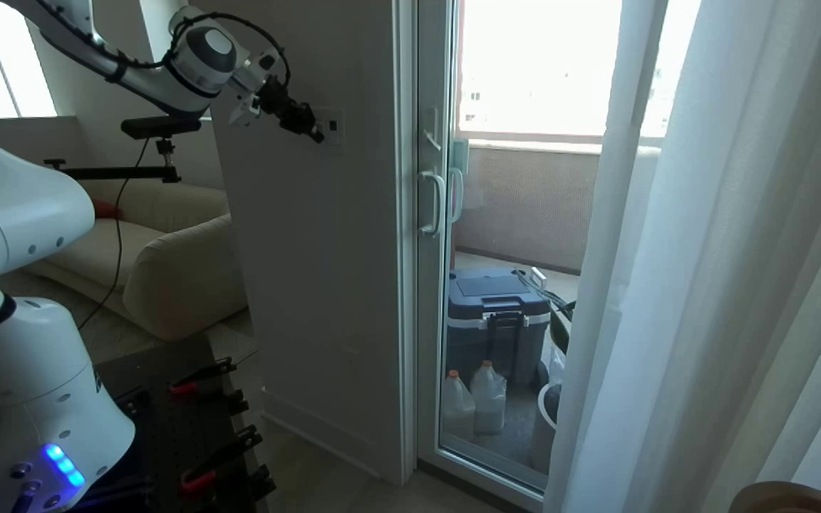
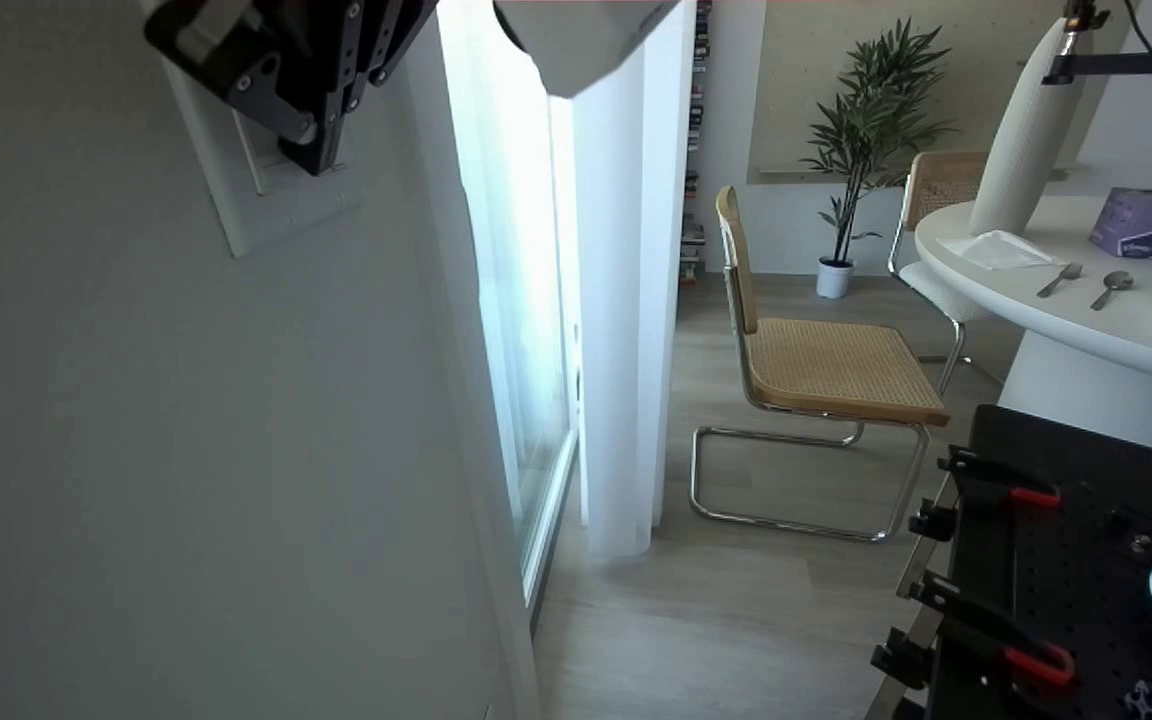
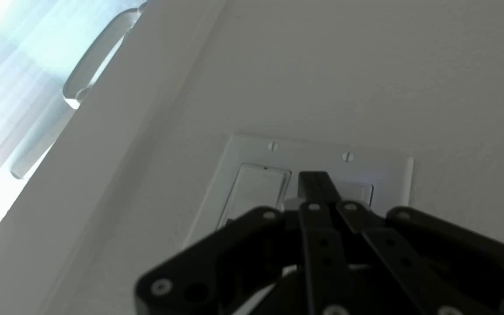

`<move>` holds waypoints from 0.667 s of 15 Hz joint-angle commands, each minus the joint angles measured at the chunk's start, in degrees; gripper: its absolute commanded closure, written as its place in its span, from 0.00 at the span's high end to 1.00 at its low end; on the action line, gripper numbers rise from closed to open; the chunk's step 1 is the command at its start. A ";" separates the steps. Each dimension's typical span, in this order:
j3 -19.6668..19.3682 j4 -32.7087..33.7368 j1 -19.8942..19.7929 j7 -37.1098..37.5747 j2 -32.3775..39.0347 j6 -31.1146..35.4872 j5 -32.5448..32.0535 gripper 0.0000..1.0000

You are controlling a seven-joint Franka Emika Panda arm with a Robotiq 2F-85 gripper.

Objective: Turn off the switch on the left

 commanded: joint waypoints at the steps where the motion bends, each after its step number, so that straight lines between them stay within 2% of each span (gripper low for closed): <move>1: 1.24 1.78 -2.89 -4.75 4.05 -2.95 0.41 0.00; 10: 3.30 4.62 -3.99 -6.32 9.76 -8.09 -0.15 0.00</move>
